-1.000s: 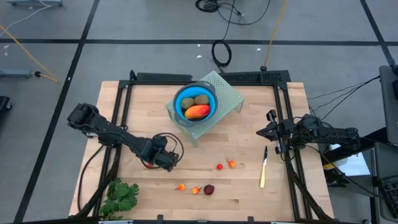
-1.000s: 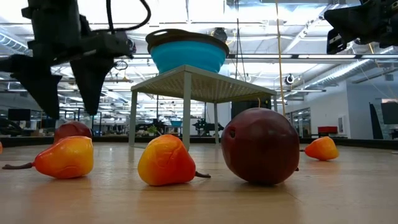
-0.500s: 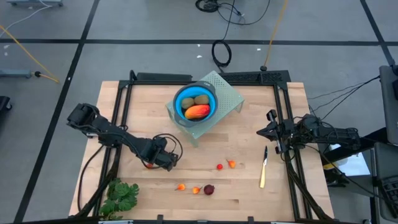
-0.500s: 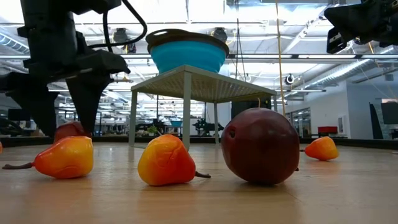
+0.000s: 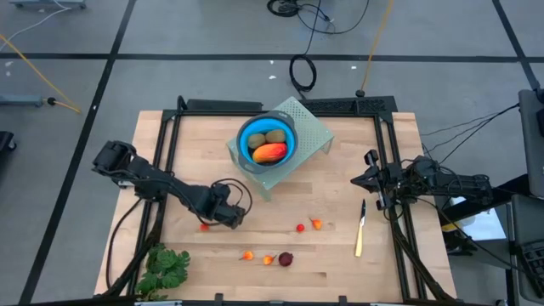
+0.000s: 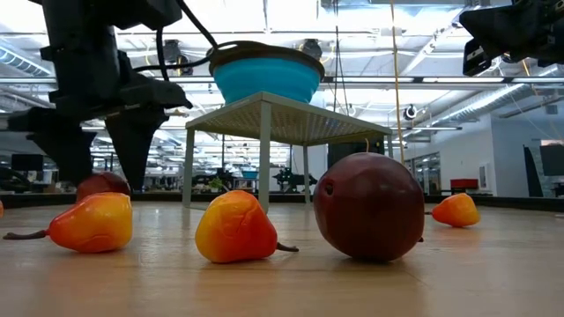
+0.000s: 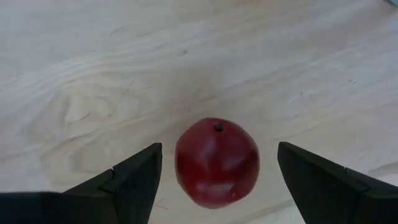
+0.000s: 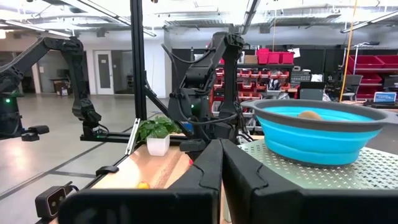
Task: Pick & Place Fruit
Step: Put the left red pomegranate into the blue strainer bowl on the shelf
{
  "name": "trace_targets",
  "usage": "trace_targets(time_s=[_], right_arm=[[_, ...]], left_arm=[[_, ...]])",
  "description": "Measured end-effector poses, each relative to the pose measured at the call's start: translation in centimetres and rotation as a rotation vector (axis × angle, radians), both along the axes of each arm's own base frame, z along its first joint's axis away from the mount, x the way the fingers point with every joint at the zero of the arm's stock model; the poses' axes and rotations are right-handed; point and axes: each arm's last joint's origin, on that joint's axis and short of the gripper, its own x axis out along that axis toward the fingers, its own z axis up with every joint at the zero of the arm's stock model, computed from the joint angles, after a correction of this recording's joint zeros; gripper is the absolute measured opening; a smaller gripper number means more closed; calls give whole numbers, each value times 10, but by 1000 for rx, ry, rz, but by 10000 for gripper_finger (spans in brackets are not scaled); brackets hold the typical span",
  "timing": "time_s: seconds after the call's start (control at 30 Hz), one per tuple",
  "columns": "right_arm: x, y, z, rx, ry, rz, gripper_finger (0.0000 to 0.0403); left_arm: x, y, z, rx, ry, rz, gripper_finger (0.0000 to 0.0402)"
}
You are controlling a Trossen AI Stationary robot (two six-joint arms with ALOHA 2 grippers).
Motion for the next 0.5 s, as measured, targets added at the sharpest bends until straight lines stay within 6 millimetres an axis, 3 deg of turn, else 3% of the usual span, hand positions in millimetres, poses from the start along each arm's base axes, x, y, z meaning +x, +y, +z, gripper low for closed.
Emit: trace_targets(time_s=[0.3,0.5], right_arm=[[0,0,0,-9,-1,-2,0],[0,0,0,-1,-5,-1,0]], left_arm=[[14,-5,-23,-90,25,-1,319],[16,-5,-26,-89,26,-1,319]])
